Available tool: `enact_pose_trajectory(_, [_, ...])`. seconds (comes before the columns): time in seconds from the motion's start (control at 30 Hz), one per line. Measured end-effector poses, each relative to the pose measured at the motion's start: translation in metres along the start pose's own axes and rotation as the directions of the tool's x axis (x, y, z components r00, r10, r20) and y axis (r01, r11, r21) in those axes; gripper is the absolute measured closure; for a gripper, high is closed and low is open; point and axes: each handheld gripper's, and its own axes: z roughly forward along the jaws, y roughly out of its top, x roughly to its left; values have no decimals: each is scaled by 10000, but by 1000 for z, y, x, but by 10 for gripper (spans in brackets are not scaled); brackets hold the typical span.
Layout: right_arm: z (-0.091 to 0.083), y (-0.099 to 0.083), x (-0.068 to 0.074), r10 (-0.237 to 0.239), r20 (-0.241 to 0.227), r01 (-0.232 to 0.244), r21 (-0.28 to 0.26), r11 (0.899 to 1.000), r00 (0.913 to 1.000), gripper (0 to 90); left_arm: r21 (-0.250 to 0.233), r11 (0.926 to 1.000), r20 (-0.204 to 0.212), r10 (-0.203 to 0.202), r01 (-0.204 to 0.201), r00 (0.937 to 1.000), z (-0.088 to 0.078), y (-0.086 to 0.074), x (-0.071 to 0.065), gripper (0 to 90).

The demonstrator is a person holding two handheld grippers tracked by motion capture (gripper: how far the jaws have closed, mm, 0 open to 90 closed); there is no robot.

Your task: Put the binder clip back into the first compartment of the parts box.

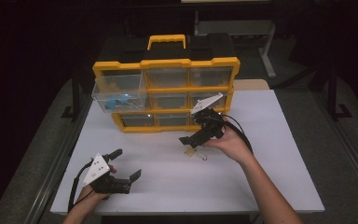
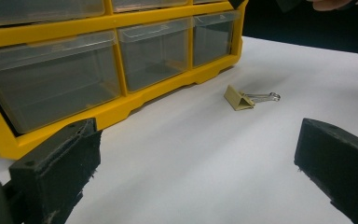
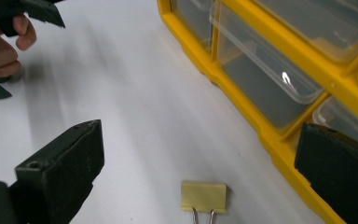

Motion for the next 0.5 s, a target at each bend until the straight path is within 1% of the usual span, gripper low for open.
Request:
enact_pose_trajectory(0.17, [6, -11, -2, 196, -35, -196, 213, 9996, 9998, 9, 8, 10000, -5, -18, 18, 10000, 0, 0, 0, 0])
enact_pose_trajectory(0.23, [9, -16, -2, 261, 252, -266, 213, 9994, 9993, 9, 4, 10000, -9, -28, 28, 10000, 0, 0, 0, 0])
enact_pose_trajectory(0.27, [10, -18, -2, 230, 322, -237, 198, 9995, 9992, 9, 8, 10000, -8, -27, 27, 10000, 0, 0, 0, 0])
enact_pose_trajectory(0.3, [11, -20, -3, 262, 333, -269, 208, 9994, 9991, 9, -5, 10000, -1, -46, 46, 10000, 0, 0, 0, 0])
enact_pose_trajectory(0.33, [13, -23, -3, 313, 270, -320, 244, 9992, 9991, 10, -1, 10000, -6, 44, -44, 10000, 0, 0, 1, 0])
enact_pose_trajectory(0.37, [15, -25, -3, 336, 242, -343, 275, 9990, 9991, 10, -4, 10000, -11, -12, 12, 10000, 0, 0, 0, 0])
enact_pose_trajectory(0.43, [18, -29, -4, 388, 275, -398, 382, 9985, 9989, 9, 10, 10000, -14, -62, 62, 10000, 0, -1, 0, 0])
enact_pose_trajectory(0.5, [23, -33, -3, 300, 419, -324, 592, 9977, 9987, 10, 6, 10000, -7, -67, 67, 10000, 0, -1, 0, 0])
